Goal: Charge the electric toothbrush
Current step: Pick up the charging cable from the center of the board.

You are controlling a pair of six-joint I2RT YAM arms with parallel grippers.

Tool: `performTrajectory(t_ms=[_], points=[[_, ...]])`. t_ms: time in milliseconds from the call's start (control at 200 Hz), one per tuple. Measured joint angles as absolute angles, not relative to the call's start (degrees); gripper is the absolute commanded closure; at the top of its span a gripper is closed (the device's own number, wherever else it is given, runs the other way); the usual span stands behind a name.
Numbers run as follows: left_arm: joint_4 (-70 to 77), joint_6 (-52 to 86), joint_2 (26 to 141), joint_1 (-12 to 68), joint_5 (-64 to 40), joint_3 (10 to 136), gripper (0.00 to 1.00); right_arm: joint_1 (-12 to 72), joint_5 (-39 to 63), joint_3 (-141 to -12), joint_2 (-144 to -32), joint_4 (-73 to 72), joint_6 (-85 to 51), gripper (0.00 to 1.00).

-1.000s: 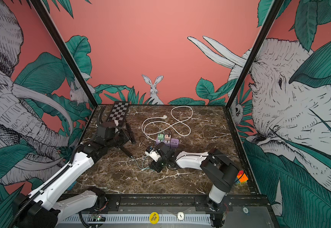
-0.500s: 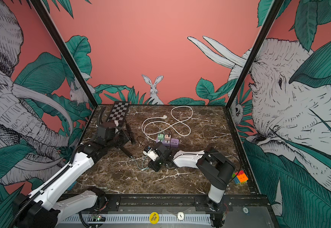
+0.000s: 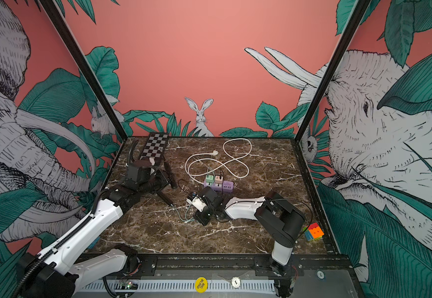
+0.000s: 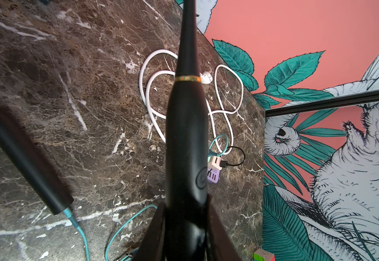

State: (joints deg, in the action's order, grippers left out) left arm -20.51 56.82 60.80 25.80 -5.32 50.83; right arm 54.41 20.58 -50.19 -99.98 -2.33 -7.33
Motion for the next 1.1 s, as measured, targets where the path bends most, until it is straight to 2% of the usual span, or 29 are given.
performTrajectory(t_ms=[155,315,395,1100], points=[[-20.51,56.82,60.71,25.76,-5.32,50.83,1.00,54.41,20.14,-50.11,-99.98,-2.39,-7.20,0.83],[-20.51,56.90,60.71,25.71,-5.32,50.83,1.00,54.46,19.81,-50.06,-100.03,-2.37,-6.79,0.74],[-20.51,56.95,60.71,25.67,-5.32,50.83,1.00,54.61,19.40,-50.06,-100.16,-2.44,-6.61,0.73],[-20.51,56.95,60.62,25.67,-5.32,50.83,1.00,55.77,14.98,-51.24,-100.88,-1.78,-4.75,0.94]])
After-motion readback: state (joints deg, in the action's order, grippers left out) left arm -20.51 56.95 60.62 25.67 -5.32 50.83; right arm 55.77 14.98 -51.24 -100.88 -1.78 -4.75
